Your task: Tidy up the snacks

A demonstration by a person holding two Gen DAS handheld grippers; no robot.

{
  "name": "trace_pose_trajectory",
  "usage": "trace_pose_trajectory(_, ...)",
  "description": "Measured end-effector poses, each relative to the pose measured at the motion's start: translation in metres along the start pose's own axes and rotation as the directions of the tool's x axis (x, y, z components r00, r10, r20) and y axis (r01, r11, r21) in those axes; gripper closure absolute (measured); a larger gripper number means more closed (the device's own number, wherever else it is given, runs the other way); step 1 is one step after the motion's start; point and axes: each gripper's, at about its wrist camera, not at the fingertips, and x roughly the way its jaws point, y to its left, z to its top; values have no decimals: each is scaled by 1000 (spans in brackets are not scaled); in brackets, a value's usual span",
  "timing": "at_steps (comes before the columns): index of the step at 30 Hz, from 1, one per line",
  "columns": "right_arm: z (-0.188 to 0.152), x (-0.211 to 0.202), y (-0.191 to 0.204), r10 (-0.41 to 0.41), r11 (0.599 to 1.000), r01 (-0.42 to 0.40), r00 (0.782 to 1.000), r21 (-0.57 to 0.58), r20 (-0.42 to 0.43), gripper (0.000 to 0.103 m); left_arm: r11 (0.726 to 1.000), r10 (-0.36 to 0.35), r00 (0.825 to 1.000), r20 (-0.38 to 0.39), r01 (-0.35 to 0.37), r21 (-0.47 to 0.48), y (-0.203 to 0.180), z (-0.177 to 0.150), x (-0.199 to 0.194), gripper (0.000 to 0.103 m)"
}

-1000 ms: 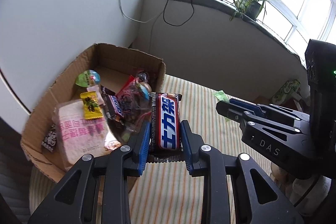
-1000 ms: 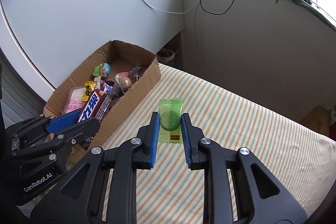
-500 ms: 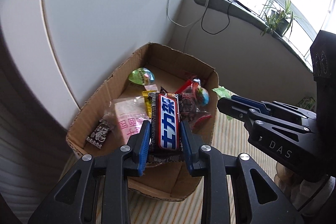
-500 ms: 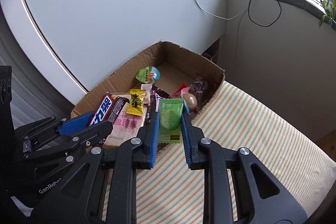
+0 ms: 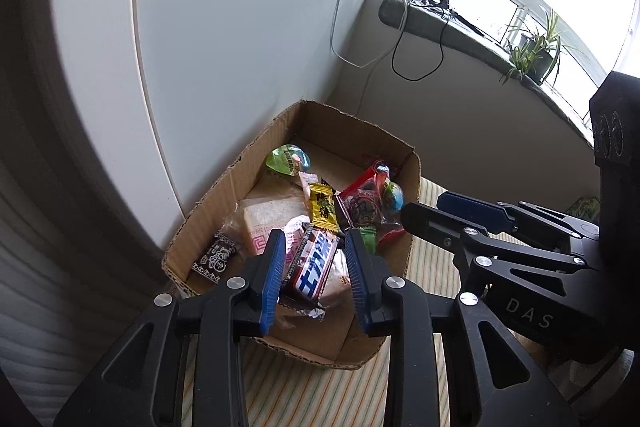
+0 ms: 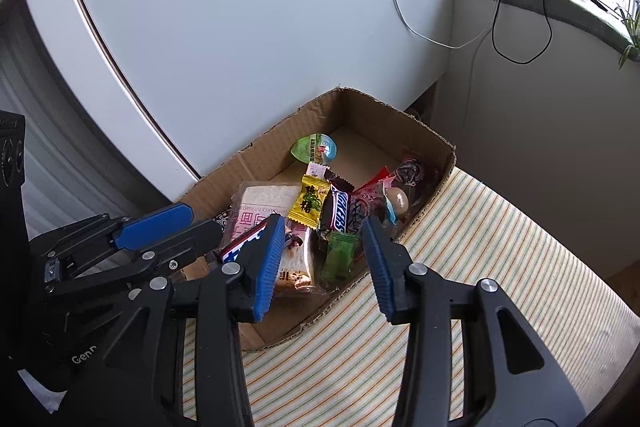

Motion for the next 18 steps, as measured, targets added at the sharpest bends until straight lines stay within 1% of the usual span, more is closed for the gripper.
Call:
trace_pose_trajectory(6,-4,-28,6,-4,1000,5,1000,-5,18,60,1000,7,1000,10,-7,0,-1,0,-22,74)
trace_pose_trajectory(7,-6,-34,6,-5,1000,5,1000,-3,23,56,1000,8,1000,10,-8,-3,-2,-1,-25,74)
trace_pose_trajectory(8,-7,-39,7,-8,1000,8,999,0,31,54,1000,10,1000,11,-10,-5,-2,-2,-30,74)
trace_pose_trajectory(9,-9,-46,8,-10,1000,10,999,3,37,52,1000,12,1000,14,-12,-4,-3,-3,-35,69)
trace_pose_trajectory(10,-11,-51,8,-10,1000,9,999,6,41,52,1000,16,1000,18,-16,-1,-5,-4,-39,62)
trace_pose_trajectory(12,-15,-63,9,-16,1000,16,999,13,49,52,999,30,999,36,-30,15,-9,-6,-50,59)
trace_pose_trajectory(13,-16,-69,9,-20,1000,19,998,16,52,50,999,37,998,42,-38,22,-11,-6,-56,59)
trace_pose_trajectory(14,-19,-75,9,-24,1000,22,998,22,59,45,999,43,998,45,-44,24,-13,-7,-61,58)
trace_pose_trajectory(15,-21,-82,8,-27,999,25,997,31,70,36,998,49,998,46,-50,23,-15,-8,-65,55)
trace_pose_trajectory(16,-23,-89,8,-31,999,27,996,43,83,29,998,55,997,49,-56,20,-16,-9,-69,50)
trace_pose_trajectory(18,-27,-101,6,-42,997,35,994,65,98,26,998,68,996,59,-69,14,-19,-11,-78,47)
